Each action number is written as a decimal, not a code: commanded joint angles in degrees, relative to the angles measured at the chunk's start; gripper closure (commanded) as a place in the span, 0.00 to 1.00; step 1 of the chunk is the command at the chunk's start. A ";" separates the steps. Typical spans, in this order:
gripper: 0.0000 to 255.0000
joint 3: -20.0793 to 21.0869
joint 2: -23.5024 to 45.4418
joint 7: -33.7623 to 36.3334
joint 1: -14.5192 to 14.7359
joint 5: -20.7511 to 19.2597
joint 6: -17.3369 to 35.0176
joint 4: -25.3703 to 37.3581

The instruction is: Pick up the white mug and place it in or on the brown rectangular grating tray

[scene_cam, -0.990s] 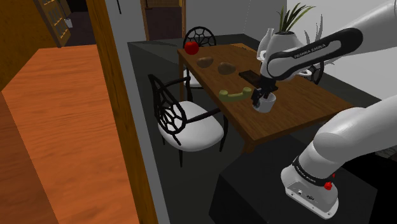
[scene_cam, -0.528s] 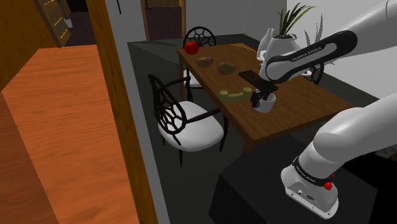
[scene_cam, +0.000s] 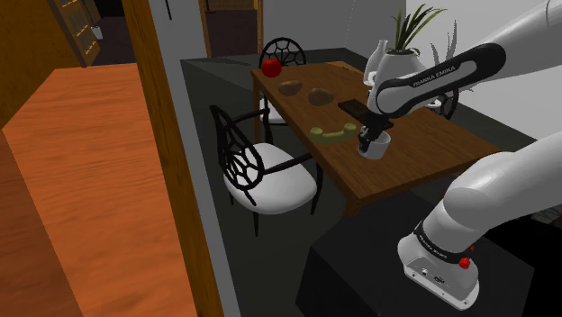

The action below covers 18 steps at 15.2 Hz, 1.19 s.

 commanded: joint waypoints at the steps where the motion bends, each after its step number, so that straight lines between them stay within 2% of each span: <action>1: 1.00 0.00 0.00 0.00 0.00 0.00 0.00 0.00; 4: 1.00 0.00 0.01 0.00 0.00 0.00 0.01 0.00; 18: 1.00 1.33 -7.56 -0.65 0.26 1.18 -13.76 6.23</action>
